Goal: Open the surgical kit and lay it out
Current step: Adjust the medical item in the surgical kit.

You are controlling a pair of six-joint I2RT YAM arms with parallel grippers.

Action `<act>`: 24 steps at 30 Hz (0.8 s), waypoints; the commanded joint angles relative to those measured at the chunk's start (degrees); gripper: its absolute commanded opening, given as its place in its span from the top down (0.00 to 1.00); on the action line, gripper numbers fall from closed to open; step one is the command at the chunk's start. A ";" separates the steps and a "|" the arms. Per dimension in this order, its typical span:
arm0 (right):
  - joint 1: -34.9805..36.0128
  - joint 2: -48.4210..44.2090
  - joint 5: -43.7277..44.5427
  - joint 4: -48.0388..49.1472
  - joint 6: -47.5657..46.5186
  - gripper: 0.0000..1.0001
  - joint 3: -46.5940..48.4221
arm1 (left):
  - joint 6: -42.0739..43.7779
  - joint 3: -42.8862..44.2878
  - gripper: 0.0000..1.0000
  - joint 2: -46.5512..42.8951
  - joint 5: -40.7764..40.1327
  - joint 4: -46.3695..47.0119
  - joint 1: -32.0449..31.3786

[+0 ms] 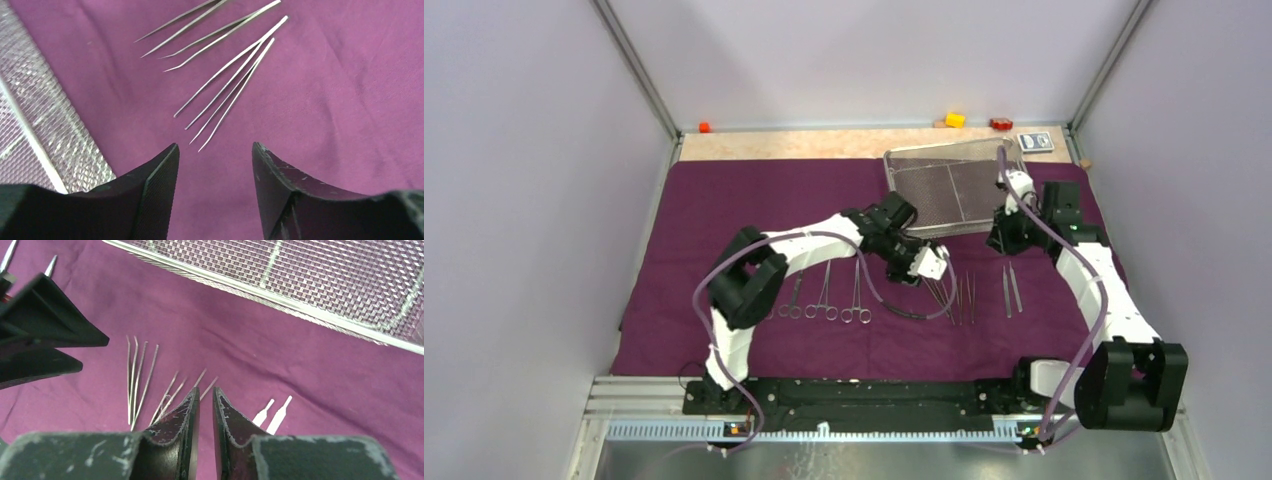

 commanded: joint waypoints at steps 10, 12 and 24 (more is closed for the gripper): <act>-12.24 -0.52 -10.74 -4.22 -3.00 0.89 0.63 | 21.82 16.69 0.53 13.57 2.34 -22.85 -2.25; -12.32 -0.38 -11.04 -4.24 -3.04 0.90 0.65 | 21.99 17.58 0.54 14.17 2.34 -23.39 -2.34; -12.34 0.99 -12.02 -4.65 -3.52 0.92 0.65 | 23.31 21.96 0.62 17.10 2.87 -26.28 -2.95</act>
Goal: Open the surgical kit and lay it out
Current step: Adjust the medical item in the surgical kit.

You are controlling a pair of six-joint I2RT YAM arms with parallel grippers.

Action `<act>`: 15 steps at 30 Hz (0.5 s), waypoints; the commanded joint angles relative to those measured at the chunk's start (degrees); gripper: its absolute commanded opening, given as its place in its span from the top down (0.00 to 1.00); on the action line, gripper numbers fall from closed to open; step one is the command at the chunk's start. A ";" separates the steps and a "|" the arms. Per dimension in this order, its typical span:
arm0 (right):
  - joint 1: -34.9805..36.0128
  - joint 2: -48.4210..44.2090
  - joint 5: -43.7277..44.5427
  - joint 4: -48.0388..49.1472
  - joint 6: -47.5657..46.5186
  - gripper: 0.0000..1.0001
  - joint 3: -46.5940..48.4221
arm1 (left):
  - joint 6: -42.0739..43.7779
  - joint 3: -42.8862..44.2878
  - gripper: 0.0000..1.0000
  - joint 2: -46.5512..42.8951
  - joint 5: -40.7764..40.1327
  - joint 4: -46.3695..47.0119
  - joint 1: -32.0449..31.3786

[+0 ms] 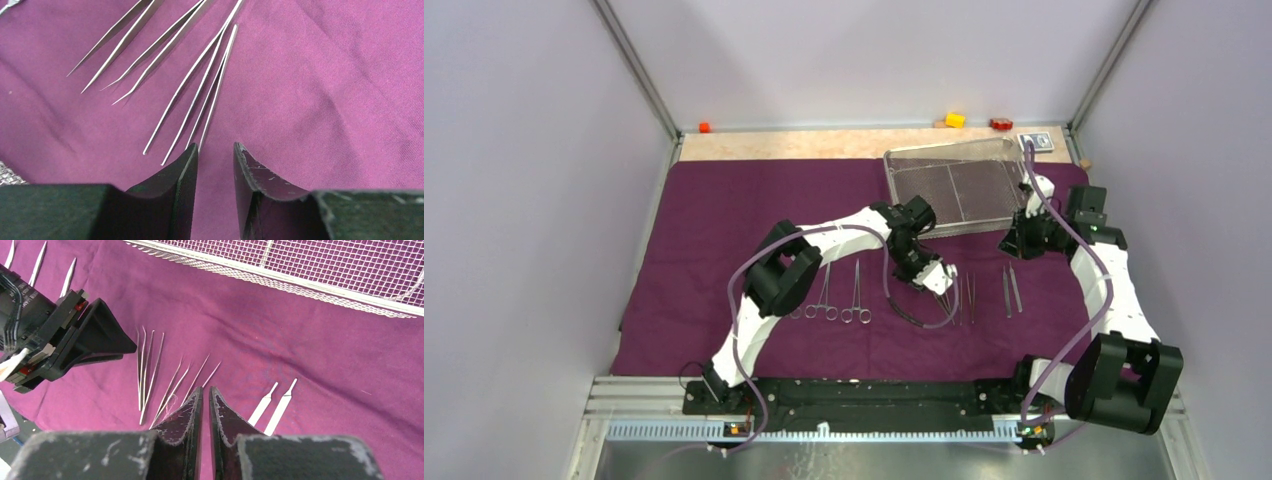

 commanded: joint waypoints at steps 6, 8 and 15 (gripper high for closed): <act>-0.47 0.66 -1.75 0.11 -1.25 0.93 0.56 | 1.76 5.70 0.67 2.86 2.69 -4.19 -0.70; -0.47 0.83 -1.80 0.03 -1.30 0.93 0.62 | 1.76 6.08 0.67 3.22 2.81 -4.38 -0.78; -0.47 1.18 -1.94 -0.08 -1.52 0.94 0.68 | 2.38 6.81 0.72 3.95 3.21 -5.18 -0.89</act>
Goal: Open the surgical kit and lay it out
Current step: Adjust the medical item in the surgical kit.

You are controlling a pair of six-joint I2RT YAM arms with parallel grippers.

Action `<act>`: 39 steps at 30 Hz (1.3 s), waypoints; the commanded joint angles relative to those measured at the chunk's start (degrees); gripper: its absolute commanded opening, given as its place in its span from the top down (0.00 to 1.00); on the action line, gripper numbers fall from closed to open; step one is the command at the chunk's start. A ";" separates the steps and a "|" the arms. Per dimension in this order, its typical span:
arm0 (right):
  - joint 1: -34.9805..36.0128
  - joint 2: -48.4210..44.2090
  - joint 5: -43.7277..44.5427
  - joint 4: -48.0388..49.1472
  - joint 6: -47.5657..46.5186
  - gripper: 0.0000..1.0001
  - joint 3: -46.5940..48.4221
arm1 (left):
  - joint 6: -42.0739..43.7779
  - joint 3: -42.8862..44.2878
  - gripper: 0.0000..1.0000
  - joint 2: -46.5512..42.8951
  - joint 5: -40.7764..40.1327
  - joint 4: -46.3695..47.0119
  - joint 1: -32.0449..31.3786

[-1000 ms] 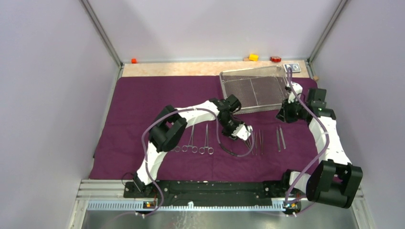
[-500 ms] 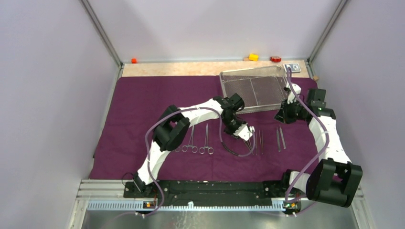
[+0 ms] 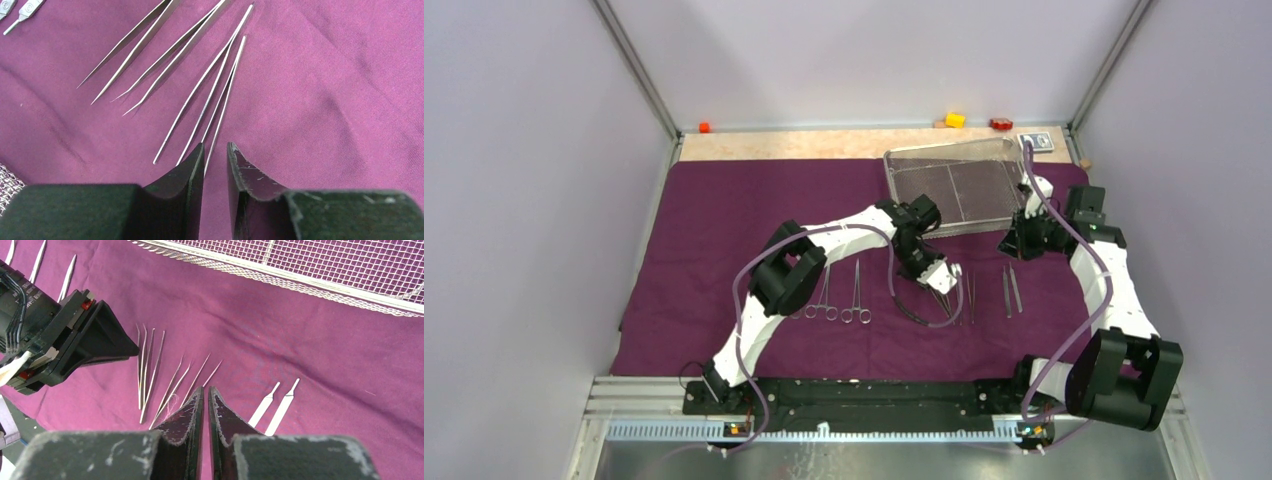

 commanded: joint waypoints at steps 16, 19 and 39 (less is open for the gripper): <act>-0.55 0.69 -1.52 0.01 -1.21 0.96 0.68 | 2.77 2.30 0.78 1.86 1.59 -3.59 -0.92; -0.55 0.75 -1.68 -0.05 -1.21 0.96 0.76 | 2.82 2.35 0.79 1.82 1.21 -3.58 -1.05; -0.56 1.19 -1.97 -0.12 -1.30 0.96 0.76 | 12.10 5.69 1.00 3.60 -3.23 -10.20 -1.99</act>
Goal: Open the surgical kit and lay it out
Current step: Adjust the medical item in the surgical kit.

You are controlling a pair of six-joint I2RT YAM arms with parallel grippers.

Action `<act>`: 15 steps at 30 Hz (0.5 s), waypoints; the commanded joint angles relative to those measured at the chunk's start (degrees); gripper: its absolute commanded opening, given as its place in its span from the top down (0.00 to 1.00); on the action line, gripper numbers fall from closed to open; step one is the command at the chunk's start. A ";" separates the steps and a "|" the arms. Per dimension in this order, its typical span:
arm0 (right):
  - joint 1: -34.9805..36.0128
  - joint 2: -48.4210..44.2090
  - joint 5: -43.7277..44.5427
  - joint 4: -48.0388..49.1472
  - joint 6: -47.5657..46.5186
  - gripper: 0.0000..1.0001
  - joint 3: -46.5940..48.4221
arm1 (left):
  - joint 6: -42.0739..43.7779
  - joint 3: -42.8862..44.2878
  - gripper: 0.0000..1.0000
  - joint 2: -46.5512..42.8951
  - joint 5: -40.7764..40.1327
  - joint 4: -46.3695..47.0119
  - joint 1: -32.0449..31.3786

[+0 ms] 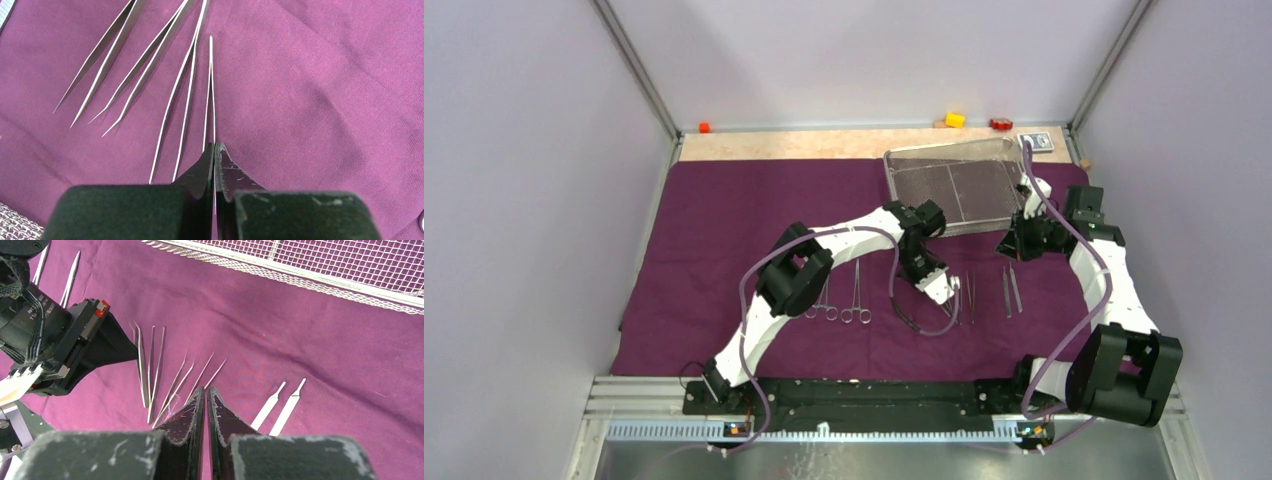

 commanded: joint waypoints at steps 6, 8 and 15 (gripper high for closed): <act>-0.54 0.18 -1.16 0.39 -1.02 0.96 0.81 | 8.29 2.12 1.00 0.72 -1.82 -5.75 -0.77; -0.54 0.32 -1.16 0.48 -0.95 0.96 0.80 | 10.12 2.12 1.00 0.57 -2.52 -6.38 -0.77; -0.54 0.79 -1.16 0.52 -0.94 0.96 0.84 | 16.54 5.82 1.00 2.02 -3.87 -12.19 -0.77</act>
